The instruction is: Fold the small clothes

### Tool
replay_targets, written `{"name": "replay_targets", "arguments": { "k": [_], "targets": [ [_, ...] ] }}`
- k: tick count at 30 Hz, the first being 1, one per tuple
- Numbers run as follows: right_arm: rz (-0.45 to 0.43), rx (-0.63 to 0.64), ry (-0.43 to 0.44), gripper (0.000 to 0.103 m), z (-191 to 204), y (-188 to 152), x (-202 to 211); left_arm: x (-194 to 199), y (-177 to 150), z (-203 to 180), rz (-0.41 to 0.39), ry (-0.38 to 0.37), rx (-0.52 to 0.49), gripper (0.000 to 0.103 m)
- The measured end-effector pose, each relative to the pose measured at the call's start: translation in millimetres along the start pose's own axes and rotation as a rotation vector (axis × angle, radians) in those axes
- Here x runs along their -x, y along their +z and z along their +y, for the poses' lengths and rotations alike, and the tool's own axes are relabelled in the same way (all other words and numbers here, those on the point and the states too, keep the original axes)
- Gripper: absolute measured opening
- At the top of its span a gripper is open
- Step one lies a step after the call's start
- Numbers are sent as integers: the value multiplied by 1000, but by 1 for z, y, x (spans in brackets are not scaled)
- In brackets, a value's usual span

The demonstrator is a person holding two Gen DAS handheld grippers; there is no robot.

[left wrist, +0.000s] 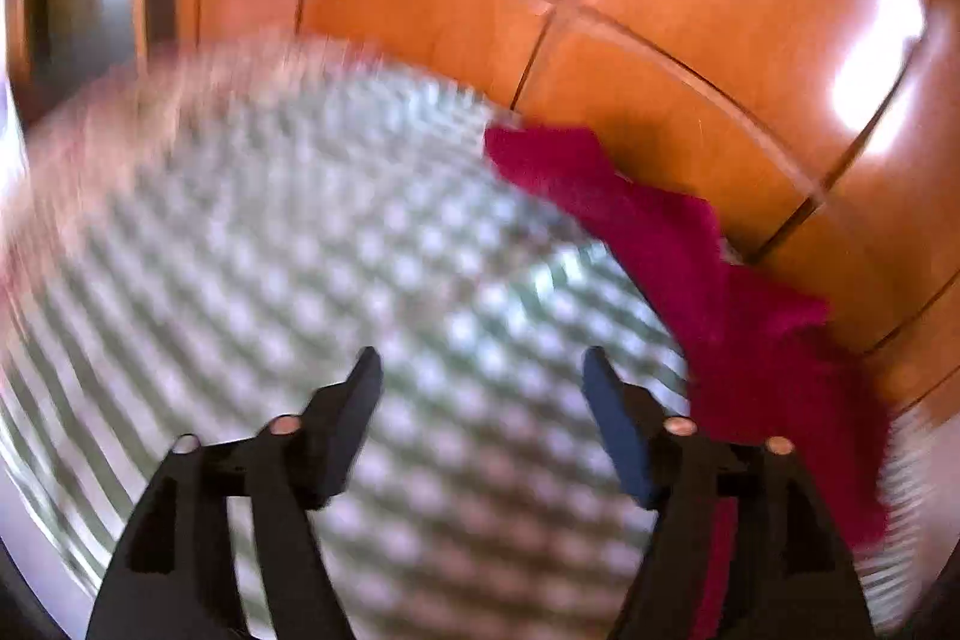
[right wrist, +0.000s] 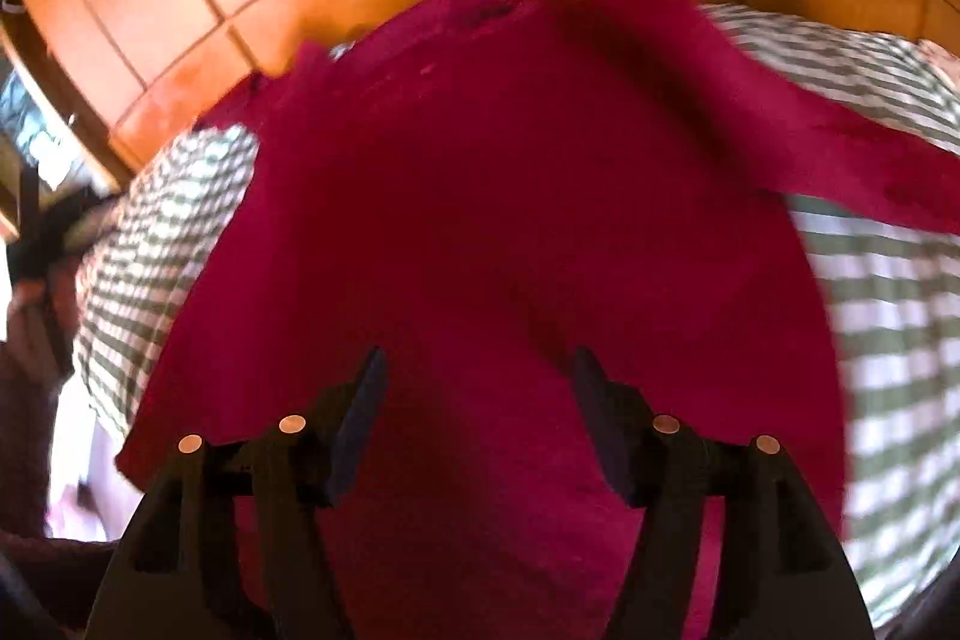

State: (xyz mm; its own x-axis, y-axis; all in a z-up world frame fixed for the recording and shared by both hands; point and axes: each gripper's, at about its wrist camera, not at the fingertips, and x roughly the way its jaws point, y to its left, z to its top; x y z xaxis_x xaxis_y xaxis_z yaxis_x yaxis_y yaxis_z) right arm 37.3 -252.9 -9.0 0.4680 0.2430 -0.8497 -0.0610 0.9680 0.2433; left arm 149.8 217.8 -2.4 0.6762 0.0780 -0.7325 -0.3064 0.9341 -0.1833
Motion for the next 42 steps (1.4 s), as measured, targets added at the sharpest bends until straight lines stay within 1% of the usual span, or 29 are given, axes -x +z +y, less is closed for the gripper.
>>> {"name": "replay_targets", "arguments": {
  "k": [2, 3, 5, 6, 9, 12, 13, 14, 15, 16, 17, 18, 20, 22, 25, 28, 30, 31, 32, 34, 35, 37, 38, 40, 42],
  "targets": [
    [21, 6, -7, 66, 5, 5, -16, -4, 10, -23, -80, 84, -159, 82],
    [22, -1, -6, 69, 6, 5, -20, -12, 15, -37, -109, 128, -242, 84],
    [18, -16, 4, 71, 4, 7, -22, -37, 23, -57, -122, 197, -373, 85],
    [16, -20, 11, 73, 4, 6, -22, -49, 27, -62, -119, 217, -407, 85],
    [12, -39, 31, 73, -1, 8, -26, -92, 44, -78, -97, 280, -487, 85],
    [5, -56, 54, 76, -2, 9, -28, -126, 57, -86, -88, 329, -526, 84],
    [5, -59, 56, 77, 0, 10, -30, -133, 60, -88, -87, 344, -537, 80],
    [4, -61, 57, 77, 1, 10, -30, -142, 64, -89, -84, 364, -549, 67],
    [4, -60, 55, 77, 1, 11, -31, -150, 70, -88, -65, 365, -545, 40],
    [5, -60, 52, 78, 2, 12, -32, -156, 76, -84, -34, 342, -520, 21],
    [5, -61, 50, 78, 2, 12, -33, -159, 82, -79, -10, 320, -482, 9],
    [6, -61, 49, 78, 2, 13, -33, -152, 91, -70, -18, 286, -415, 9],
    [6, -63, 51, 78, 2, 13, -33, -134, 103, -55, -30, 225, -314, 8],
    [4, -64, 50, 78, 2, 13, -34, -103, 117, -26, -20, 105, -145, 8],
    [2, -57, 39, 78, 4, 12, -34, -48, 132, 20, -42, -23, 45, 8],
    [-6, -58, 34, 78, 4, 11, -34, 1, 140, 64, -48, -97, 189, 8],
    [-11, -54, 26, 78, 5, 10, -33, 23, 143, 90, -50, -120, 264, 8],
    [-13, -52, 23, 78, 6, 10, -33, 36, 144, 104, -41, -126, 300, 8],
    [-16, -50, 17, 78, 7, 9, -33, 41, 143, 110, -33, -121, 316, 8],
    [-24, -52, 13, 78, 7, 8, -32, 52, 138, 124, -16, -78, 326, 8],
    [-29, -54, 12, 78, 6, 7, -32, 53, 132, 130, -8, -39, 324, 8],
    [-36, -55, 6, 78, 7, 6, -32, 42, 117, 147, 37, -17, 369, 8],
    [-36, -53, -1, 78, 8, 6, -32, 29, 106, 155, 73, 3, 394, 8],
    [-35, -46, -12, 78, 9, 6, -31, 5, 88, 169, 119, 26, 440, 8],
    [-30, -49, -16, 78, 10, 7, -30, -28, 67, 179, 183, 59, 494, 8]
  ]
}}
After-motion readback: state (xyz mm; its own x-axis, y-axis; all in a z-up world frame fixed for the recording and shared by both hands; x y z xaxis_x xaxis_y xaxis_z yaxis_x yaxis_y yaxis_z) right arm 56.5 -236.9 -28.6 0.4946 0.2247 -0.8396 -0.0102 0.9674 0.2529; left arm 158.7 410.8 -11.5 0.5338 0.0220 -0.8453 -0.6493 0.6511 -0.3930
